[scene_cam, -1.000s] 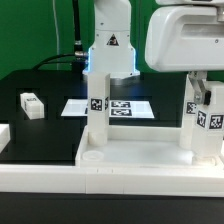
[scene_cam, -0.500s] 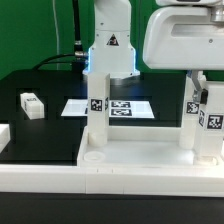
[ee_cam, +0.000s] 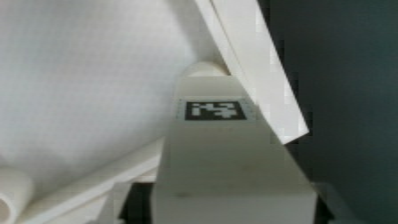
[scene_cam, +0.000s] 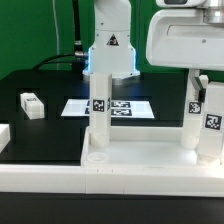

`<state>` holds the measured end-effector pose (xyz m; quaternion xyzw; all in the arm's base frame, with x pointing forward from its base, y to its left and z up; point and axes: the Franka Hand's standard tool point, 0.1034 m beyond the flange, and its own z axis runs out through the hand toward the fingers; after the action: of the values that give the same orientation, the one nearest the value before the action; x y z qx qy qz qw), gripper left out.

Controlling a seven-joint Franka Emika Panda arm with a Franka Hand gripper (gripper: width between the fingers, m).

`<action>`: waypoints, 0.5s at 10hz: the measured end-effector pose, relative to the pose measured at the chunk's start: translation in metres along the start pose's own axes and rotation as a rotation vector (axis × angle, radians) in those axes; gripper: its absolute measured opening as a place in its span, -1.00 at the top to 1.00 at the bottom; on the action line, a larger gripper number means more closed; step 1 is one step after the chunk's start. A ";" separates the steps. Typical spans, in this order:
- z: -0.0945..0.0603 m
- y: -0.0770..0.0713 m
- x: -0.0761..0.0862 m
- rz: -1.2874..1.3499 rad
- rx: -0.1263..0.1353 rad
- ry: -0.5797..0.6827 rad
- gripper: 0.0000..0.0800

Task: Assemble desk

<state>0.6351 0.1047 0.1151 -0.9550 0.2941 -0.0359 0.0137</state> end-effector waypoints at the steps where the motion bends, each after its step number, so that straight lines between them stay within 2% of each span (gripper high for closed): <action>1: 0.000 0.000 0.000 0.099 0.000 0.000 0.27; 5: 0.000 0.002 0.001 0.447 0.011 -0.023 0.27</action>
Offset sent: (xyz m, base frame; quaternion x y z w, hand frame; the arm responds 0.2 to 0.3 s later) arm -0.0031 0.0064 -0.0009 0.0020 -0.0255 0.2785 0.9601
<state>0.6343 0.1024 0.1147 -0.8663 0.4981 -0.0228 0.0300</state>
